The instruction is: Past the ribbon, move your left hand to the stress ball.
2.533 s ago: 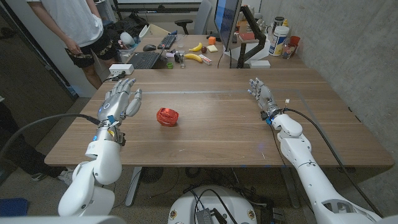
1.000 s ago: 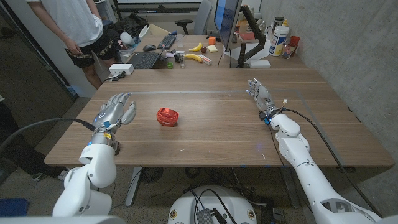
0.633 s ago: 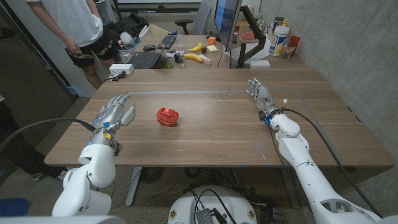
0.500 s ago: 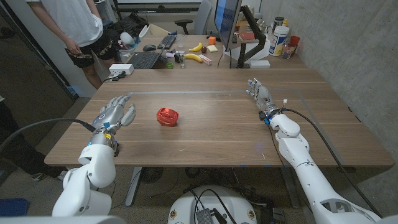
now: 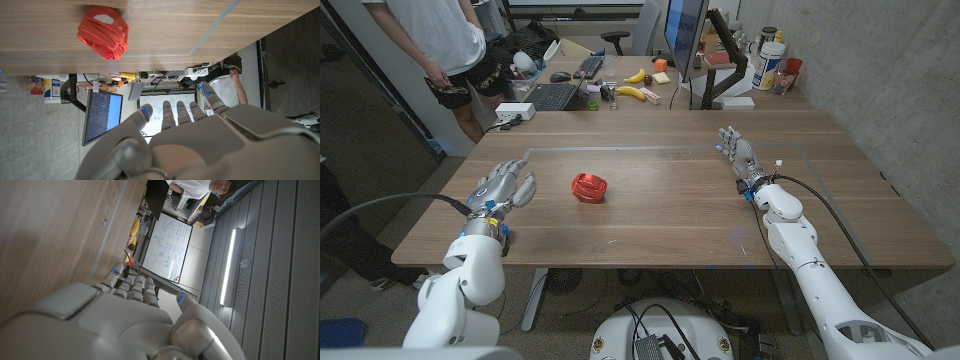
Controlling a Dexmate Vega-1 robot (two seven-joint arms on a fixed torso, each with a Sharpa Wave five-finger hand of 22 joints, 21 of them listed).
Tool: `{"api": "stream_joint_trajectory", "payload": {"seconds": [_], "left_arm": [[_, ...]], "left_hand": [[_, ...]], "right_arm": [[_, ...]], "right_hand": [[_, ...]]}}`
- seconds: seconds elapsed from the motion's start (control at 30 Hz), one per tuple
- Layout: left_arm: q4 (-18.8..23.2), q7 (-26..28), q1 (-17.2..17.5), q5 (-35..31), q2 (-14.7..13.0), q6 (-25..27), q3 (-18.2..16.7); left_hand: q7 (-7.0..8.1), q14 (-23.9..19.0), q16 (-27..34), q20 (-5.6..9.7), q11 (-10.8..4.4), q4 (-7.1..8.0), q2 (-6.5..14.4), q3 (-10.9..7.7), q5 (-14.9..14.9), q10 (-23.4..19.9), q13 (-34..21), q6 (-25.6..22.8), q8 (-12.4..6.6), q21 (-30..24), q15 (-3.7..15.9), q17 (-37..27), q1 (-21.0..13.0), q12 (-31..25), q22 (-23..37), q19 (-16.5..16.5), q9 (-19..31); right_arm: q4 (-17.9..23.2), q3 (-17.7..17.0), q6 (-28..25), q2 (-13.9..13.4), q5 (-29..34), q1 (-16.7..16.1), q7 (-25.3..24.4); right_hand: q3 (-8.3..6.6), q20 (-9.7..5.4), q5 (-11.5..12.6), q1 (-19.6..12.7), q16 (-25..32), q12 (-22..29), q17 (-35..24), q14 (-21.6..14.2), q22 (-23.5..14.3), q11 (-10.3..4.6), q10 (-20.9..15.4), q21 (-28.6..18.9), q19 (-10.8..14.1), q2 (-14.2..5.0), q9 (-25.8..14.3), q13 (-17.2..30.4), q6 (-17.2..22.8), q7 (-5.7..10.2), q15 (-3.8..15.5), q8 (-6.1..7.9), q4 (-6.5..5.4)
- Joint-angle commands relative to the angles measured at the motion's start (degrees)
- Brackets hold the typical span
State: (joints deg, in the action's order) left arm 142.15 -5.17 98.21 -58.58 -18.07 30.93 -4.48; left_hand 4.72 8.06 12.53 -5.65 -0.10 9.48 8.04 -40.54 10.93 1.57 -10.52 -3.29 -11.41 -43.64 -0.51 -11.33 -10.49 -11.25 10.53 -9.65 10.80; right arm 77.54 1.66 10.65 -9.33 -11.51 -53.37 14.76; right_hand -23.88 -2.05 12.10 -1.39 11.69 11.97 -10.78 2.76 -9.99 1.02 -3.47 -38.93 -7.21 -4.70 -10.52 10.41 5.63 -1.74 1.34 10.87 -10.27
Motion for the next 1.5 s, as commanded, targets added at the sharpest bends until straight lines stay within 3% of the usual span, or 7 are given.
{"api": "stream_joint_trajectory", "payload": {"seconds": [0.03, 0.87, 1.5], "left_arm": [[1.2, -2.9, 1.0, -3.6, 0.7, 4.2, 1.0], [1.1, -7.9, 0.6, -9.5, 1.9, 10.1, 2.8], [0.3, -10.9, -0.1, -10.8, 1.8, 12.2, 2.0]], "left_hand": [[-0.34, 0.3, 0.3, -0.39, 0.45, -0.31, 2.8, -0.37, -0.4, -0.1, -0.3, -0.3, 0.0, 0.0, -0.59, -0.2, -1.0, -0.1, 0.3, -8.1, 0.2], [-0.9, 0.7, 0.6, -1.18, 1.37, -0.18, 3.4, -0.82, -0.5, -0.3, -0.3, -0.9, 0.06, -0.1, -1.16, -0.4, -2.5, -0.1, 0.3, -7.7, 0.2], [-1.26, 1.1, 0.8, -1.46, 1.91, 0.19, 3.4, -0.9, -0.6, -0.1, -0.4, -0.8, 0.14, 0.0, -1.64, -0.7, -2.9, 0.0, 0.4, -7.9, 0.2]], "right_arm": [[0.5, -0.1, 0.0, -0.2, -0.1, -0.4, 0.2], [0.2, -0.1, -0.4, -0.3, 0.2, -0.4, 0.2], [-0.5, 0.7, -0.4, 0.0, 1.0, 0.3, -0.4]], "right_hand": [[0.13, -3.41, 0.6, 0.4, 0.1, 0.0, -0.3, 0.1, -0.3, -0.12, -0.3, 0.2, 0.1, -5.88, -0.2, 0.2, 0.4, -0.07, 0.43, 0.1, 0.03], [0.17, -3.39, 0.6, 0.4, 0.1, 0.0, -0.3, 0.1, -0.3, -0.14, -0.3, 0.5, 0.3, -5.88, -0.2, 0.2, 0.4, 0.01, 0.4, 0.09, 0.01], [0.18, -3.41, 0.6, 0.4, 0.1, 0.0, -0.3, 0.1, -0.3, -0.12, -0.3, 0.7, 0.4, -5.88, -0.2, 0.2, 0.4, 0.06, 0.45, 0.1, 0.03]]}}
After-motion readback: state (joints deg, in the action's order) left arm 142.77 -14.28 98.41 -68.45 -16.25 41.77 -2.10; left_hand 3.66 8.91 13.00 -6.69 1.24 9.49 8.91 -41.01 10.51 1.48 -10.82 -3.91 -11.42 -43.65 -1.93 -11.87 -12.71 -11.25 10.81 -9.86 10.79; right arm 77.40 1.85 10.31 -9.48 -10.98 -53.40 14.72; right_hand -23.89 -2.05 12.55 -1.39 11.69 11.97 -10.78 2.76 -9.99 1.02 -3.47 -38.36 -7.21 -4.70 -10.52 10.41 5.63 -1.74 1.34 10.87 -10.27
